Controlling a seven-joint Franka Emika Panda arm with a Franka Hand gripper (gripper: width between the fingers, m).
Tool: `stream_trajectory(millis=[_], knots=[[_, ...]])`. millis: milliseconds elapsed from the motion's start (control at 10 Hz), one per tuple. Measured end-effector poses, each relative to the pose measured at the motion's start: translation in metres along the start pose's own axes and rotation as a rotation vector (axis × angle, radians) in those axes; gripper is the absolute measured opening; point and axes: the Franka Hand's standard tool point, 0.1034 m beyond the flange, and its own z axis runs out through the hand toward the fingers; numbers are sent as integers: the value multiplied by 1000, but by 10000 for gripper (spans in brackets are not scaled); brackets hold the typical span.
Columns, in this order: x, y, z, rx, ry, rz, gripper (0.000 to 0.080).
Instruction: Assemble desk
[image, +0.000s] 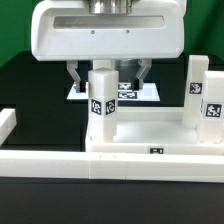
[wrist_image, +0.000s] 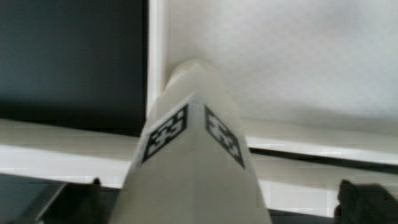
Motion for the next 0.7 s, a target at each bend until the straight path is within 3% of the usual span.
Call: stream_trajectory(millis=[700], knots=[[-2,6,0,-9,-8,-424,649]])
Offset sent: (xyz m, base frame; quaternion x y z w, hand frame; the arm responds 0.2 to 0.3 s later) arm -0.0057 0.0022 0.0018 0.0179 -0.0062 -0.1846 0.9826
